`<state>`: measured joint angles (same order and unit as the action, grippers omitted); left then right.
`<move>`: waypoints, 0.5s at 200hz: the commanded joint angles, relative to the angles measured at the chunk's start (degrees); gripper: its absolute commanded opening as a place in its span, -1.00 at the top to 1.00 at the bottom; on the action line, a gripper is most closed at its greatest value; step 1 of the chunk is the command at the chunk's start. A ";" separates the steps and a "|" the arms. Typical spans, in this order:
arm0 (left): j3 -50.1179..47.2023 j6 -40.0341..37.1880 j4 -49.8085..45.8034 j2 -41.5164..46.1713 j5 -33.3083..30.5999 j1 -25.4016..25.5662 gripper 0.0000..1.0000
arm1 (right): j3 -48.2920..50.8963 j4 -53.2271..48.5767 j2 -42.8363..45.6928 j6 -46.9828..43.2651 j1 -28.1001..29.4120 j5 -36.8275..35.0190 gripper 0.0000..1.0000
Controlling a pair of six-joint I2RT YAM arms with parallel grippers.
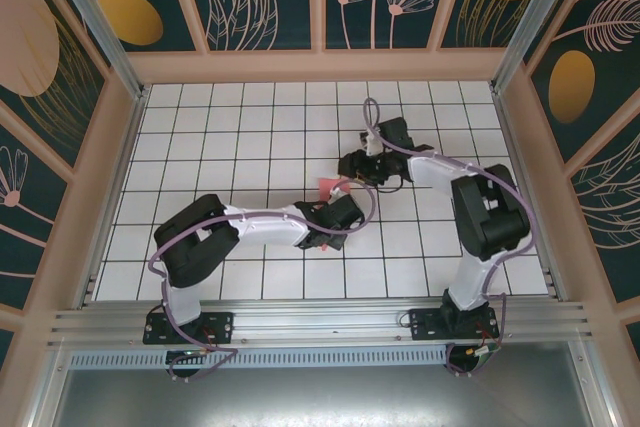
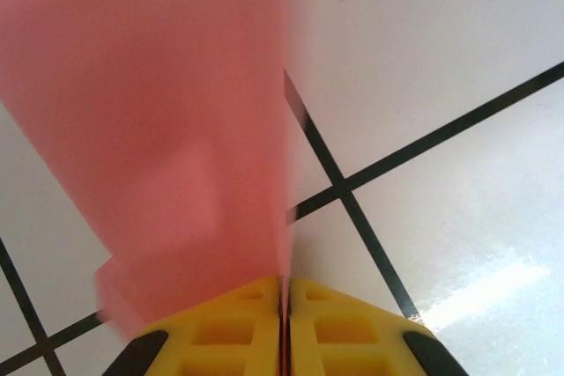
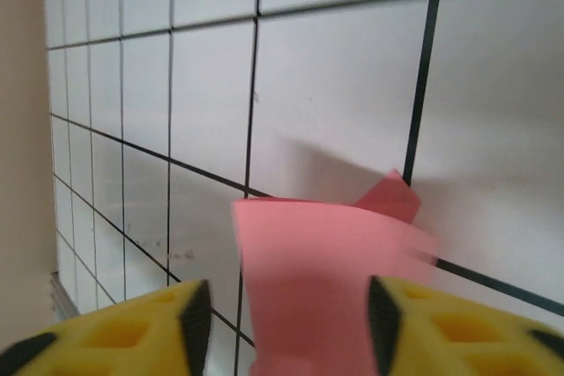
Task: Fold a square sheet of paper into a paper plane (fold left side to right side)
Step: Fold the wing for the fifth time at the center of the table.
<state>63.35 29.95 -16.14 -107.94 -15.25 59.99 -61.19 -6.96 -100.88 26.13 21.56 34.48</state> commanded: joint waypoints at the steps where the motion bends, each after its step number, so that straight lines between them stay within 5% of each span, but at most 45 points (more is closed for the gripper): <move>1: -2.11 1.87 4.04 2.76 5.93 -2.08 0.78 | 3.67 4.56 7.51 0.09 -2.58 -4.07 -0.20; 35: -4.47 2.77 8.76 4.34 12.39 -4.76 0.78 | 10.81 7.14 16.20 0.01 -5.41 -7.60 -0.51; 100: -11.91 8.19 24.00 6.24 29.34 -12.06 0.75 | 21.33 11.74 21.80 -1.13 -5.44 -8.34 -0.58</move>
<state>54.72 34.41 -0.82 -103.44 5.15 50.35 -43.59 0.40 -81.47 25.80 15.84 26.76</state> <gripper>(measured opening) 0.125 0.792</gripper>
